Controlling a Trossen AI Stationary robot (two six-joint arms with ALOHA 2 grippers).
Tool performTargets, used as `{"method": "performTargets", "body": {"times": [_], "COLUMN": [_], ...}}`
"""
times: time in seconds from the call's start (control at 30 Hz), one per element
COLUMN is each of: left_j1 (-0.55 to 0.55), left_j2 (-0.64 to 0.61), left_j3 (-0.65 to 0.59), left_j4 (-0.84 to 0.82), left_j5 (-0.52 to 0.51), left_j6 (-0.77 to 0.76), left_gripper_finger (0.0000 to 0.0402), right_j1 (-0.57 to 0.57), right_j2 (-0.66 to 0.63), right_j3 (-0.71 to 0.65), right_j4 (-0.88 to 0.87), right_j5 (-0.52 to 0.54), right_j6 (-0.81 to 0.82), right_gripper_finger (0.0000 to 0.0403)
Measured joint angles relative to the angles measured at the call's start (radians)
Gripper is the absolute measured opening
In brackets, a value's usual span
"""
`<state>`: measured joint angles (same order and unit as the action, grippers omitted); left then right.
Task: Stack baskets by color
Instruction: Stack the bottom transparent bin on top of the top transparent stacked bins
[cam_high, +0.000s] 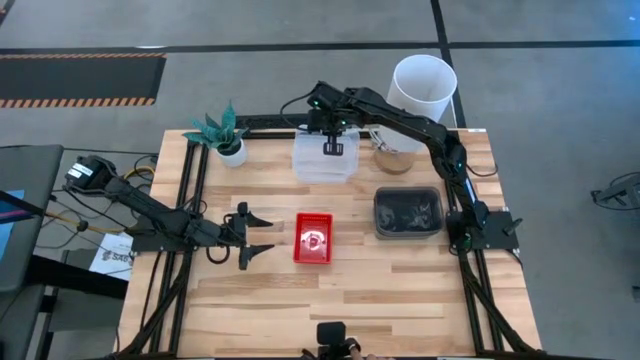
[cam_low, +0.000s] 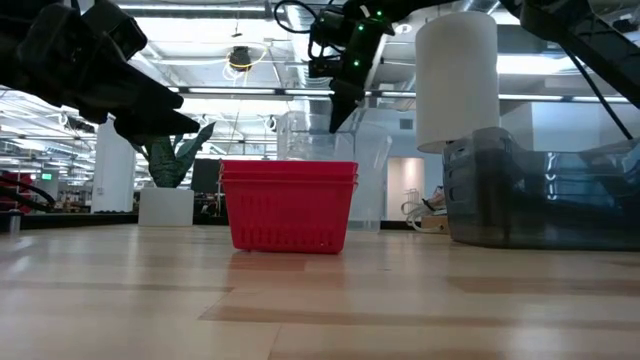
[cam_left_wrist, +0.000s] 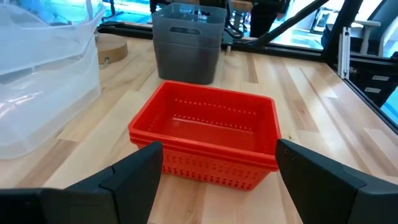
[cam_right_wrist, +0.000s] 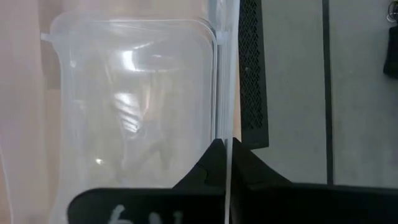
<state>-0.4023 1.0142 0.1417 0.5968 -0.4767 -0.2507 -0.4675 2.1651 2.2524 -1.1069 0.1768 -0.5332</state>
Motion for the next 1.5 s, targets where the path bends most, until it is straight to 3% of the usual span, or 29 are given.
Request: {"method": "performTargets", "body": {"times": [0.93, 1.5], "left_j1": [0.000, 0.000], "left_j2": [0.000, 0.000], "left_j3": [0.000, 0.000], "left_j4": [0.000, -0.001], "left_j5": [0.011, 0.031], "left_j6": [-0.008, -0.031], "left_gripper_finger": [0.0298, 0.0298], "right_j1": [0.000, -0.047], "right_j2": [0.000, 0.041], "right_j3": [0.000, 0.001], "right_j4": [-0.016, -0.017], "right_j5": [-0.072, -0.053], "right_j6": [-0.012, 0.012], "right_gripper_finger": [0.0095, 0.0098]}}
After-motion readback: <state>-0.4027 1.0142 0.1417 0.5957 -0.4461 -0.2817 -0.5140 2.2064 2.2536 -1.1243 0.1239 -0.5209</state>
